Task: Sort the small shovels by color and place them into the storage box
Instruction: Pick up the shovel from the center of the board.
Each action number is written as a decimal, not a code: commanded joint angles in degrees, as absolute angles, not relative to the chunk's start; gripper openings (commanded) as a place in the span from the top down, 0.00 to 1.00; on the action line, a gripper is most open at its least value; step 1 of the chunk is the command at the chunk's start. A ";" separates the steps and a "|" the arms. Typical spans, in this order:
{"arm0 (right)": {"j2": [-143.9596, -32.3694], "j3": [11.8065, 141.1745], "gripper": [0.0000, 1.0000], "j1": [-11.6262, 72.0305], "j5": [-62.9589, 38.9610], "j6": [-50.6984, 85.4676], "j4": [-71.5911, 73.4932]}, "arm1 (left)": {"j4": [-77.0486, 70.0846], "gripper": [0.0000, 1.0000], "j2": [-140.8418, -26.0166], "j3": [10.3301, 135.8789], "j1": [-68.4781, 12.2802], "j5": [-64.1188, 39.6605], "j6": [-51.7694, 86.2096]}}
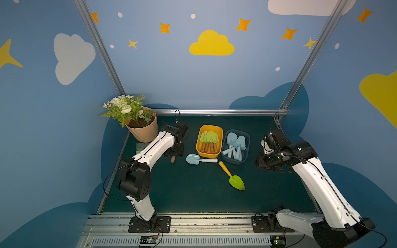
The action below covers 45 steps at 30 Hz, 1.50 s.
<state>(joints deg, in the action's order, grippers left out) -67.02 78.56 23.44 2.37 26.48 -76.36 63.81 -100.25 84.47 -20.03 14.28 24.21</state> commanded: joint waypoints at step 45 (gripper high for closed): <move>-72.73 77.33 0.51 21.18 1.27 26.54 -73.59 | 54.44 0.70 -114.92 84.20 -13.88 10.98 2.99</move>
